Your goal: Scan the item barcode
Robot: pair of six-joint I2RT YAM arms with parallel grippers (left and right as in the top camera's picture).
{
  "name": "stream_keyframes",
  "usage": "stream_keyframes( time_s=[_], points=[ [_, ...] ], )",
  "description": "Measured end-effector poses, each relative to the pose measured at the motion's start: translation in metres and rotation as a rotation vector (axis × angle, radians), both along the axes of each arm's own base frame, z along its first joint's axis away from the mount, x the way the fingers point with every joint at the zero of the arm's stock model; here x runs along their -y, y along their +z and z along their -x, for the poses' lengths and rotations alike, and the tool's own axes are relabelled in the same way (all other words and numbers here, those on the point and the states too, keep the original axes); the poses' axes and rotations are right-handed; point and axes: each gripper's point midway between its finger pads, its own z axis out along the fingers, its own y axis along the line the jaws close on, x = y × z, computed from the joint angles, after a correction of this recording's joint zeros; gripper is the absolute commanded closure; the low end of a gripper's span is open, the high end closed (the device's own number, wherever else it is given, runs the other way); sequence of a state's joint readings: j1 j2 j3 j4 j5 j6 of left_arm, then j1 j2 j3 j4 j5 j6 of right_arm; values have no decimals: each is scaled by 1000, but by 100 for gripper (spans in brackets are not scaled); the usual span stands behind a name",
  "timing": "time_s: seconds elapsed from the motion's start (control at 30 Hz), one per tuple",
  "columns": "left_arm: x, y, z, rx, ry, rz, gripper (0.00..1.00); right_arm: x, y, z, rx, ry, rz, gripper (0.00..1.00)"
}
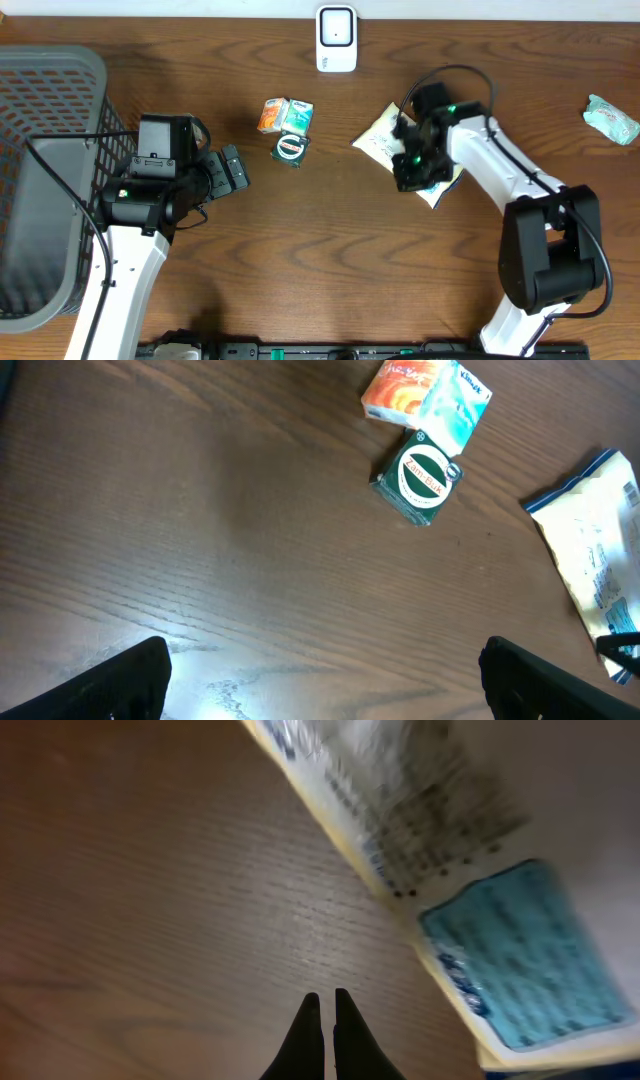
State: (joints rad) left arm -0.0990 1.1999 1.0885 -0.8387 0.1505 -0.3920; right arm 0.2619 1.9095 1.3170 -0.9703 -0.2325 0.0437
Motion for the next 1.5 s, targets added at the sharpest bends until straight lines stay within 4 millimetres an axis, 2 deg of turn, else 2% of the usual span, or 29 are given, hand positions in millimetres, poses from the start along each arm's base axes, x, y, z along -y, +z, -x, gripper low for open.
stream_keyframes(
  time_s=[0.13,0.27,0.47,0.57,0.67,0.73,0.77,0.8,0.83,0.97,1.3,1.5],
  points=[
    [0,0,0,0,0,0,2,9,-13,5,-5,-24,43,99],
    [0,0,0,0,0,0,2,35,-20,1,21,-107,188,99],
    [0,0,0,0,0,0,2,76,-18,-20,115,-207,371,97],
    [0,0,0,0,0,0,2,89,-14,-22,119,-244,409,95],
    [0,0,0,0,0,0,2,94,-7,-30,132,-274,402,90],
    [0,0,0,0,0,0,2,94,0,-39,149,-296,381,77],
    [0,0,0,0,0,0,2,93,2,-43,157,-306,367,63],
    [0,0,0,0,0,0,2,93,4,-45,162,-314,358,43],
    [0,0,0,0,0,0,2,92,6,-47,165,-311,350,30],
    [0,0,0,0,0,0,2,95,6,-50,161,-338,320,6],
    [0,0,0,0,0,0,2,124,11,-73,169,-458,4,6],
    [0,0,0,0,0,0,2,123,15,-78,187,-458,-124,5]
  ],
)
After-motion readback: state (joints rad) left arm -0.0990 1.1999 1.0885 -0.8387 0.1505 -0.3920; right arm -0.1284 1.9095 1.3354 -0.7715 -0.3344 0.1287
